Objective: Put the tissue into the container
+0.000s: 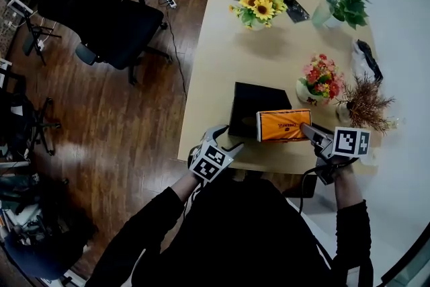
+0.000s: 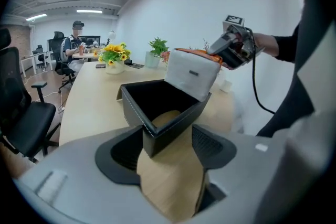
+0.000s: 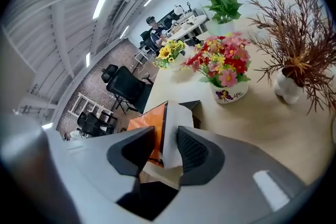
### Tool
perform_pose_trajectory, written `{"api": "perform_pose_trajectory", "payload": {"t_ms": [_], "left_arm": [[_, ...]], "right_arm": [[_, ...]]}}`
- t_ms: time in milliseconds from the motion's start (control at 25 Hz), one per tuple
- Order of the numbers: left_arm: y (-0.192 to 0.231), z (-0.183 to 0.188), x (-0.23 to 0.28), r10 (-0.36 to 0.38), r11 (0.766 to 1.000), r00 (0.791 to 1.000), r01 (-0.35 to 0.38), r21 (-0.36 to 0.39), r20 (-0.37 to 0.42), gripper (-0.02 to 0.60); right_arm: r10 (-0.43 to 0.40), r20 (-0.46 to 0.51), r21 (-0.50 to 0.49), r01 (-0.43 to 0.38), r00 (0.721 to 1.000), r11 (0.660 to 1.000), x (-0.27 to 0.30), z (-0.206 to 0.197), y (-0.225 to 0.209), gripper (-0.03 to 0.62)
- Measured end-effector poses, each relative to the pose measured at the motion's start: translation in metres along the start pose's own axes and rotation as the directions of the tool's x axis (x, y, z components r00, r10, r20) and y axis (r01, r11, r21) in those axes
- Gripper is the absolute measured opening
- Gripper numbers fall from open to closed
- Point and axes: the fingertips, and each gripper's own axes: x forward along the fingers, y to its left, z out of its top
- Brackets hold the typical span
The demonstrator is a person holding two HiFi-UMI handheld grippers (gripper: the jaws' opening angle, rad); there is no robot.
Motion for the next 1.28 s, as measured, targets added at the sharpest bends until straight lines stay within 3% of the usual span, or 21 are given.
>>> {"api": "perform_pose_trajectory", "payload": {"t_ms": [240,480,880,1280], "left_arm": [[-0.012,-0.002,0.002,-0.048,0.999,0.999,0.048,0.022,-0.001,0.279],[-0.034,-0.009,-0.001,-0.128,0.987,0.991,0.13,0.09,-0.03,0.279],[-0.033,-0.009,-0.002,-0.154,0.983,0.988,0.155,0.097,-0.021,0.279],[-0.034,-0.009,-0.003,-0.167,0.98,0.985,0.17,0.1,-0.038,0.279]], "right_arm": [[-0.017,0.003,-0.004,0.017,1.0,1.0,0.017,0.01,0.002,0.139],[-0.038,-0.025,-0.02,0.038,0.999,0.999,0.038,0.007,0.006,0.138],[-0.088,-0.105,-0.051,0.083,0.991,0.995,0.069,-0.013,0.0,0.137],[-0.118,-0.108,-0.043,0.114,0.987,0.993,0.087,-0.021,-0.006,0.137]]}}
